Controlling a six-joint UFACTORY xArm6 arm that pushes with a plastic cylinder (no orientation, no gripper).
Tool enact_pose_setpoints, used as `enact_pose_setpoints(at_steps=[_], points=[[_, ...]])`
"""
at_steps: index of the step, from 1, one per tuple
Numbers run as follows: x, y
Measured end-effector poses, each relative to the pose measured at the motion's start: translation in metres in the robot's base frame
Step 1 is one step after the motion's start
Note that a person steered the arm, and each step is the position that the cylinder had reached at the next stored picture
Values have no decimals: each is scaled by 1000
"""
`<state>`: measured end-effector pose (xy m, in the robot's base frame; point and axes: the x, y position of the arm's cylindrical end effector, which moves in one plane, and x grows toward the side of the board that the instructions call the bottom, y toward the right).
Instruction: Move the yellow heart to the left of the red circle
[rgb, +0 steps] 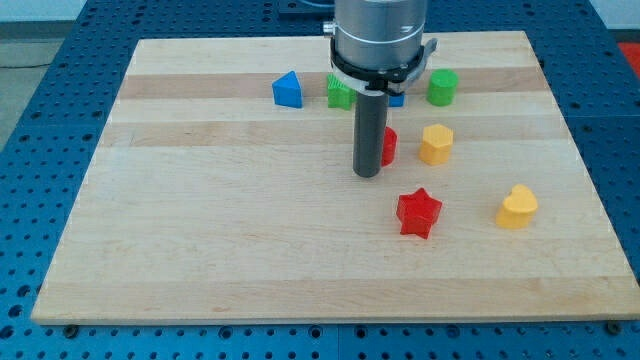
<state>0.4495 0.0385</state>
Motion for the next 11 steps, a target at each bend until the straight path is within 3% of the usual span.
enact_pose_setpoints(at_steps=[2,4,5,8,9,11], points=[[7,-9],[92,-47],[132,-13],[125,264],[88,245],[58,141]])
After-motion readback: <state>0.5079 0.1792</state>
